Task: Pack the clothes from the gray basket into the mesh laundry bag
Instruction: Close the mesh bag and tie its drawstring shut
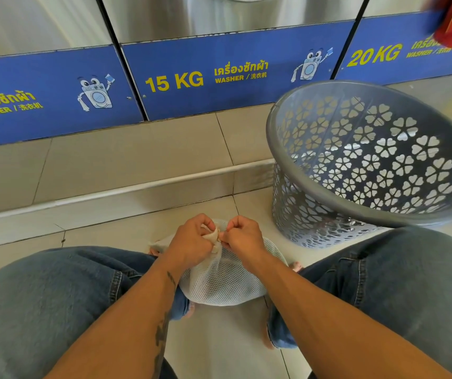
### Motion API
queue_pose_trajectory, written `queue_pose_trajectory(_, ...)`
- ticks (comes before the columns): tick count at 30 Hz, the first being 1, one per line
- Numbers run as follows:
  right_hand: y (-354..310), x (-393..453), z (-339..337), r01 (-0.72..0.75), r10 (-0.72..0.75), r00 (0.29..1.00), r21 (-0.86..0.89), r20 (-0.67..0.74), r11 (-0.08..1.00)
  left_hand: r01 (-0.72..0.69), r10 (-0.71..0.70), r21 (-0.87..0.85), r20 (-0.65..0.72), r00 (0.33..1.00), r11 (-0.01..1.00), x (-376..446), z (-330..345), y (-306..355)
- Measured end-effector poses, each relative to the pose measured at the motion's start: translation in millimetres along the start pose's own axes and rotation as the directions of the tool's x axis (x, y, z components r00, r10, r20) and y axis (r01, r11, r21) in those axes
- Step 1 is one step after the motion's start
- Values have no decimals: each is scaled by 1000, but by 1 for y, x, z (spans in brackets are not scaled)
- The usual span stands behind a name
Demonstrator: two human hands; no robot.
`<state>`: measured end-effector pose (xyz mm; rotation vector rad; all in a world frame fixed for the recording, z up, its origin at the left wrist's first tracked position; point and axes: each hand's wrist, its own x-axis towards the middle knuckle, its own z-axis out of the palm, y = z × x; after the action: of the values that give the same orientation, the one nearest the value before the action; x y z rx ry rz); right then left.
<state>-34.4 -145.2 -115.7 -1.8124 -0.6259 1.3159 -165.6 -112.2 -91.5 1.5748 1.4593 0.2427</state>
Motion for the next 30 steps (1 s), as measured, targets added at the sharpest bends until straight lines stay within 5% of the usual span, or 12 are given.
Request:
queue_pose_trajectory(10, 4, 0, 2, -20, 20, 999, 5, 45, 1000, 138, -134, -164, 35, 990, 977, 5, 3, -7)
queue_pose_trajectory(17, -4, -7, -2, -49, 45, 988, 23, 148, 999, 341, -338, -407, 80, 938, 848, 15, -2, 0)
queue_pose_trajectory(22, 0, -5, -1, -33, 29, 989, 24, 147, 999, 205, -231, -386, -22, 973, 900, 21, -2, -1)
queue_pose_trajectory(30, 7, 2, -2, 156, -143, 987, -222, 72, 962, 250, -263, -324, 6, 965, 912, 29, 3, 2)
